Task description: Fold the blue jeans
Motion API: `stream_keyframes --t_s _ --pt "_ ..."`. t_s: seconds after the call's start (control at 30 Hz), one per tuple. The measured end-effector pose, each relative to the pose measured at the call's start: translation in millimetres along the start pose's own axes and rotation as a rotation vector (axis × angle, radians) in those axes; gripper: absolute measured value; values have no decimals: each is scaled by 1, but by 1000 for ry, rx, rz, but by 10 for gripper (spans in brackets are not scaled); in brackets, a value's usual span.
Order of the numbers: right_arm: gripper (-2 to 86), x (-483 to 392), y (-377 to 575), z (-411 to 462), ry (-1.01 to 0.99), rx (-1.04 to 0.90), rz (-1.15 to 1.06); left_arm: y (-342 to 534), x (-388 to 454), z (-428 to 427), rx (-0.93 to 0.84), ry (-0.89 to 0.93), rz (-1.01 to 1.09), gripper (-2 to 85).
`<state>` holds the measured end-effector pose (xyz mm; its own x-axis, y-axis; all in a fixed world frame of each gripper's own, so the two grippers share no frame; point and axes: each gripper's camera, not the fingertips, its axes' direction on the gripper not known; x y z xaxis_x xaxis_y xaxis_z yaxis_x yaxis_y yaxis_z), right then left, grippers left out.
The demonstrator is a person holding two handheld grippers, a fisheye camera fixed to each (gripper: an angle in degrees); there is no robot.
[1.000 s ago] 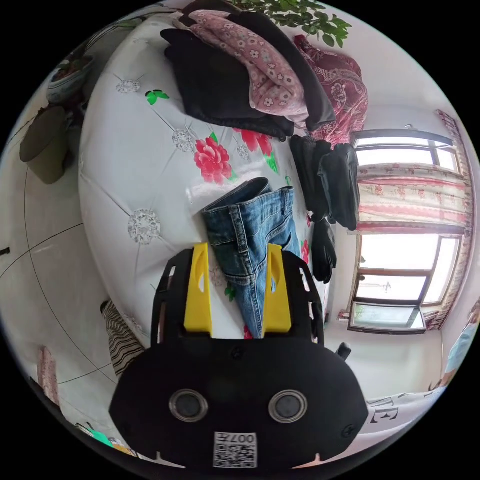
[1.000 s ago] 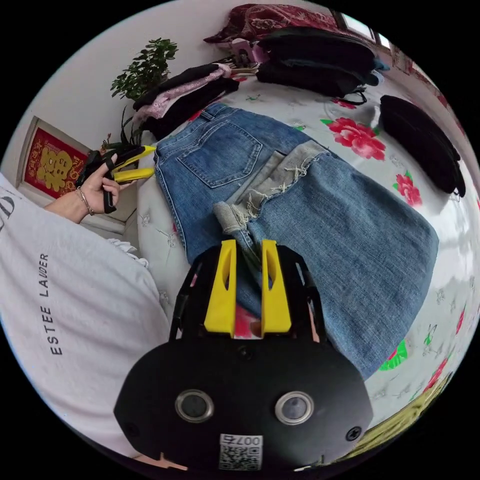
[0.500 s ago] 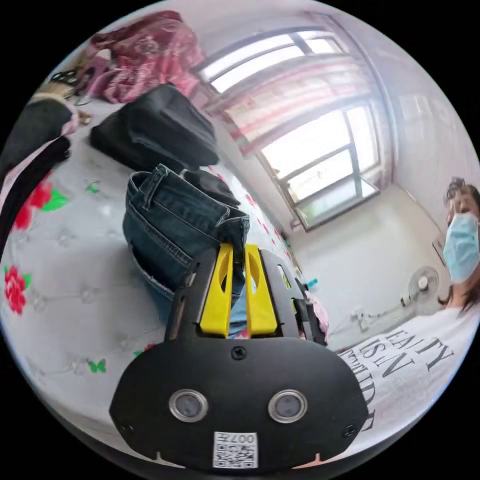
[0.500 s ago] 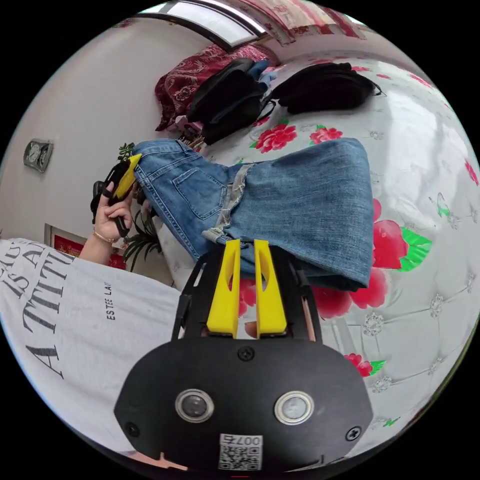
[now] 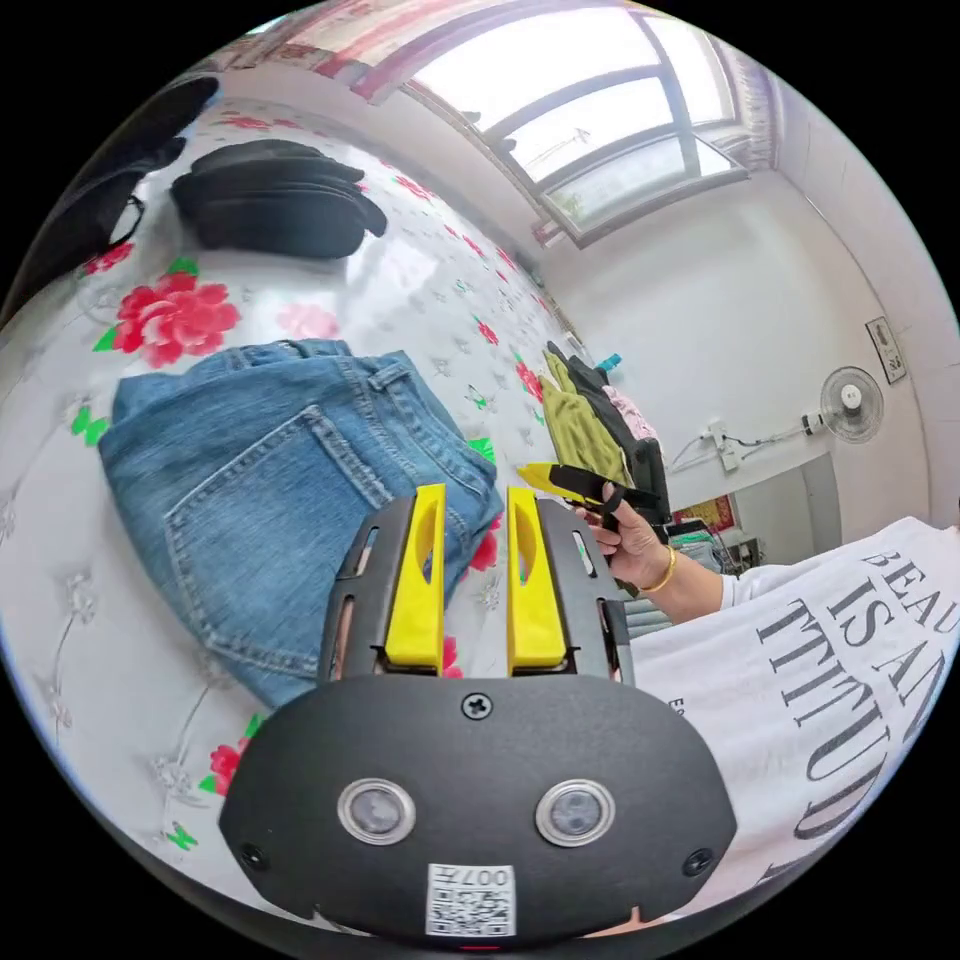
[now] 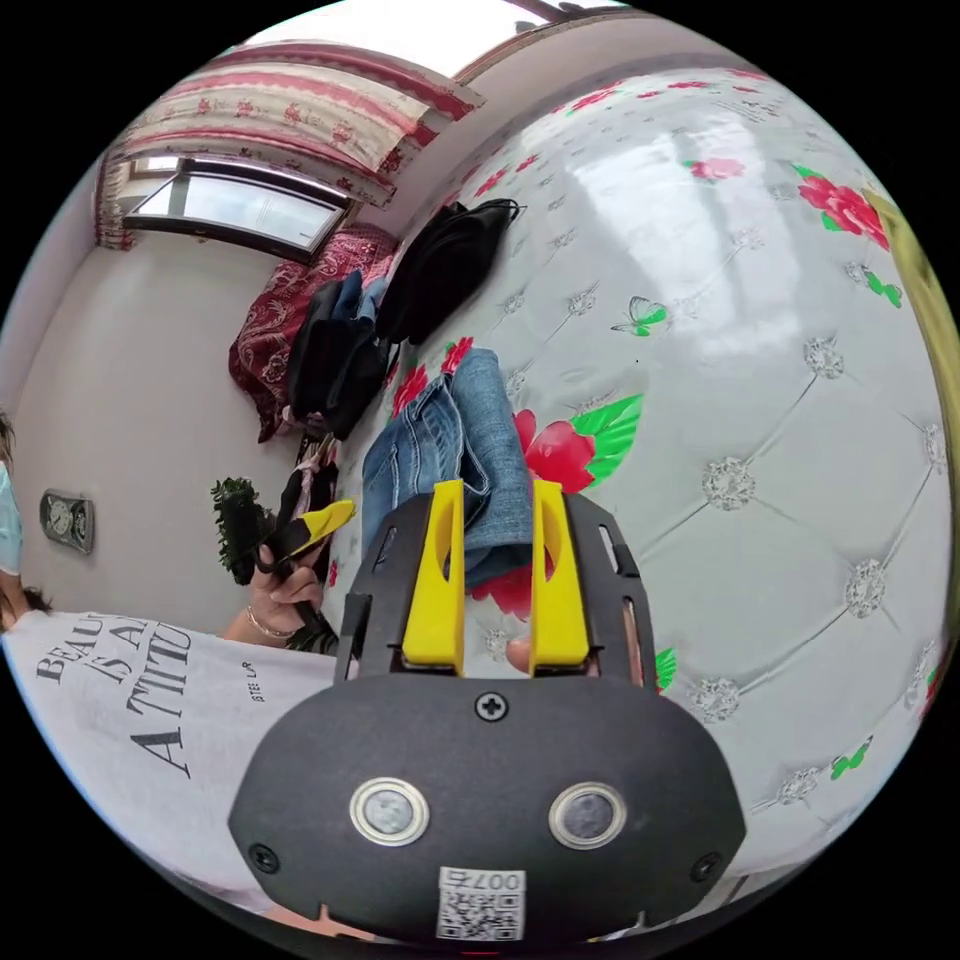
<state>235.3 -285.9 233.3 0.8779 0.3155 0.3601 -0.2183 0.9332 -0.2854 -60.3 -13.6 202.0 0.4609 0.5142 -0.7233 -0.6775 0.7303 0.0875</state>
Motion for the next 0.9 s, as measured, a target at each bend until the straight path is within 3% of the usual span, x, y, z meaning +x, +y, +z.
stream_keyframes --t_s 0.13,0.23,0.4,0.47,0.7,0.77,0.9 --pt "82 7 -31 21 -27 -71 -9 38 -71 -57 90 -165 -254 105" --pt "81 5 -53 51 9 -185 -43 53 -106 -52 46 -151 -360 122" --pt "50 -2 -66 88 20 -334 -31 44 -123 -7 -13 -78 -367 122" --pt "37 -10 -70 86 5 -343 -51 28 -123 3 -42 -81 -369 78" --pt "10 -94 -135 29 -50 -145 -264 -76 -74 -13 -14 -42 -119 51" --pt "9 -121 -166 11 -73 -73 -322 -138 -55 -31 46 -50 16 50" --pt "11 -186 -252 -14 -82 113 -423 -238 -47 -64 171 -53 87 53"
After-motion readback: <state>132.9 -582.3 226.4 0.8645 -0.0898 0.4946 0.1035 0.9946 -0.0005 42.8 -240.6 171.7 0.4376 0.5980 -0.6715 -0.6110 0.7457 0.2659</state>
